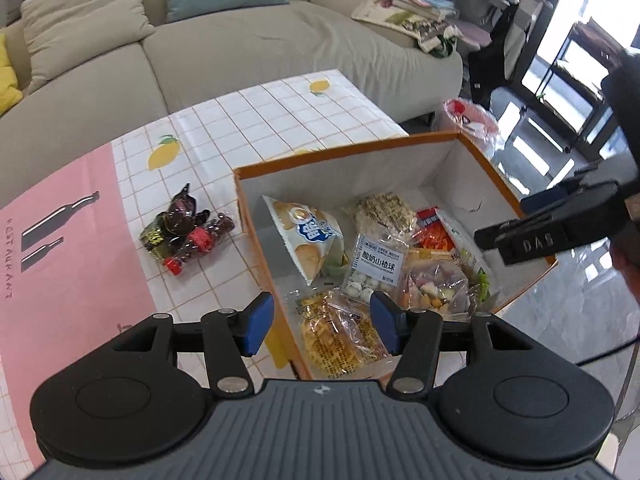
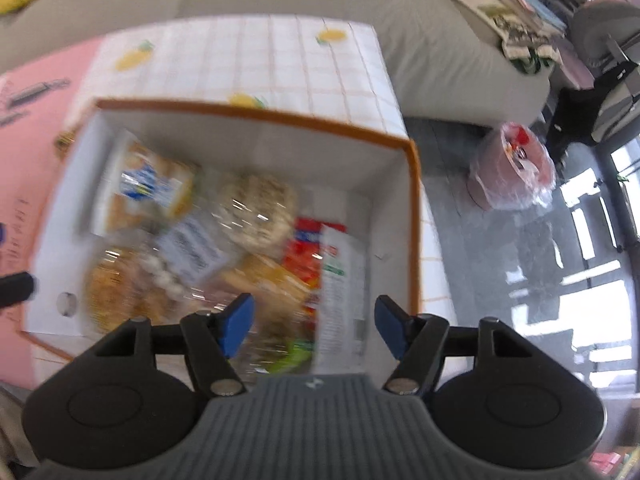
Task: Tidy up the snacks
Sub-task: 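Withdraw both tools from the box toward the dark cat-shaped bag and bottle, then close the left tool on the dark cat-shaped snack bag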
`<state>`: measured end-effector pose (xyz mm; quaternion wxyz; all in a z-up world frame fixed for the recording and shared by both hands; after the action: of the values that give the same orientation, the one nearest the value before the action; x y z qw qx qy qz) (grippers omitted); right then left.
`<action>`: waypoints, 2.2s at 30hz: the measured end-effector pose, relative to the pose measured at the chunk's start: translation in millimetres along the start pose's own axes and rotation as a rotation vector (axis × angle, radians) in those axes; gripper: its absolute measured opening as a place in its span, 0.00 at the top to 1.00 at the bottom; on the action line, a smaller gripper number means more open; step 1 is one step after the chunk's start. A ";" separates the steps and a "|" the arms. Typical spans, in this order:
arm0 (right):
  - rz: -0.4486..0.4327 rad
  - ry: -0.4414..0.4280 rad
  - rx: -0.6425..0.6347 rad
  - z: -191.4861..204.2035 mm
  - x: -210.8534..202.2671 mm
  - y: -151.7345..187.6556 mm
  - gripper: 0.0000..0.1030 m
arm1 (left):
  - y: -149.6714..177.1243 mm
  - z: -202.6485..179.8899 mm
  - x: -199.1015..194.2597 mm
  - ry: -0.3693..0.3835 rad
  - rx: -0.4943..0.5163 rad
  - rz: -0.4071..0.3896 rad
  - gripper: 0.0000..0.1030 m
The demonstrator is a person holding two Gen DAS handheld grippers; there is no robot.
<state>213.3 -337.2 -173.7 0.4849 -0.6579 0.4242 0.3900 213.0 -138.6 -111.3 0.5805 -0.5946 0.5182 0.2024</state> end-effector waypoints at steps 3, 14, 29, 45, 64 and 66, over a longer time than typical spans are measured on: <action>-0.072 -0.035 -0.010 21.2 -21.3 -4.9 0.36 | 0.9 9.2 -10.9 0.009 -0.027 -0.012 0.36; -0.302 -0.136 -0.074 112.7 -67.4 -35.1 0.37 | 7.9 69.1 -36.0 -0.020 -0.119 -0.044 0.35; -0.320 -0.226 -0.275 181.1 -46.8 -85.4 0.49 | 4.4 142.4 -21.3 -0.058 -0.041 0.011 0.35; -0.209 -0.202 -0.379 199.1 23.9 -166.0 0.52 | -47.3 170.2 45.2 -0.042 -0.004 0.007 0.35; -0.076 -0.136 -0.373 178.8 98.7 -221.0 0.60 | -90.6 167.5 114.8 0.025 0.068 -0.011 0.21; -0.070 -0.124 -0.347 169.7 101.5 -227.6 0.64 | -96.2 159.1 125.5 0.043 0.096 -0.012 0.20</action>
<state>443.2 -152.3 -235.9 0.4027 -0.7207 0.2966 0.4800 400.1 -63.5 -209.6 0.5984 -0.5733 0.5360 0.1611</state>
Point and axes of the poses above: each gripper's, at about its wrist camera, not at the fingertips, and x roughly the way its jaws point, z to its left, y to its underside, the point moved 8 cm from there along x, roughly the way its jaws point, and after that the axes turned 13 degrees about -x, right-handed, at the moved point
